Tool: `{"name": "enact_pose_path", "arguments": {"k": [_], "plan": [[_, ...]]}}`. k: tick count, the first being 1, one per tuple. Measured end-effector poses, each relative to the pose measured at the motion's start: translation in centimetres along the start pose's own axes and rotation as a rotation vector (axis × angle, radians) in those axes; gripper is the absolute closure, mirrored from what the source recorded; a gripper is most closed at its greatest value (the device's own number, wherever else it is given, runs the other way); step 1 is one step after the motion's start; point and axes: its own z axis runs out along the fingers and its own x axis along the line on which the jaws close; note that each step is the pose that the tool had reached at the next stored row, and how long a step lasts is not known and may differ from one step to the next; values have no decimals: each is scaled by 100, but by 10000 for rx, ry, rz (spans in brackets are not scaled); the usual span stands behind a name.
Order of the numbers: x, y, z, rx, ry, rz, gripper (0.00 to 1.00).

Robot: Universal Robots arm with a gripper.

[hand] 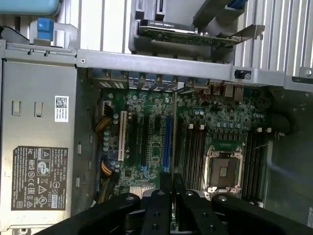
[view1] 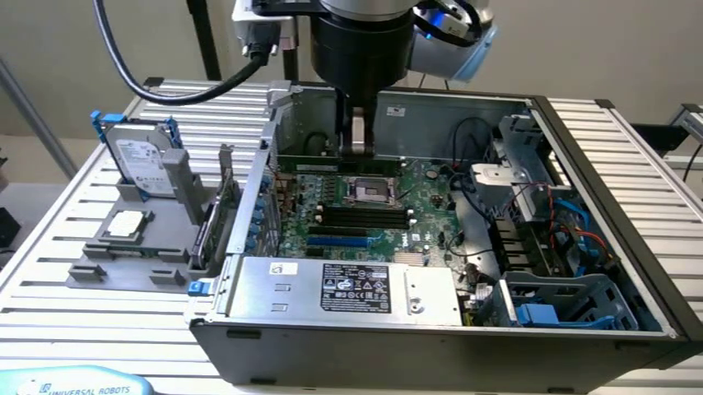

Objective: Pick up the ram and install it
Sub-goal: 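Pick up the ram and move it above insertion slot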

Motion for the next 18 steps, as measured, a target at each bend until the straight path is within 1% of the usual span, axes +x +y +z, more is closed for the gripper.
{"name": "enact_pose_path", "arguments": {"k": [3, 5, 18], "plan": [[-59, -88, 42, -5, 74, 1, 86], [-137, -120, 77, -6, 131, 2, 86], [-677, -250, 307, -19, 438, 5, 86]]}}
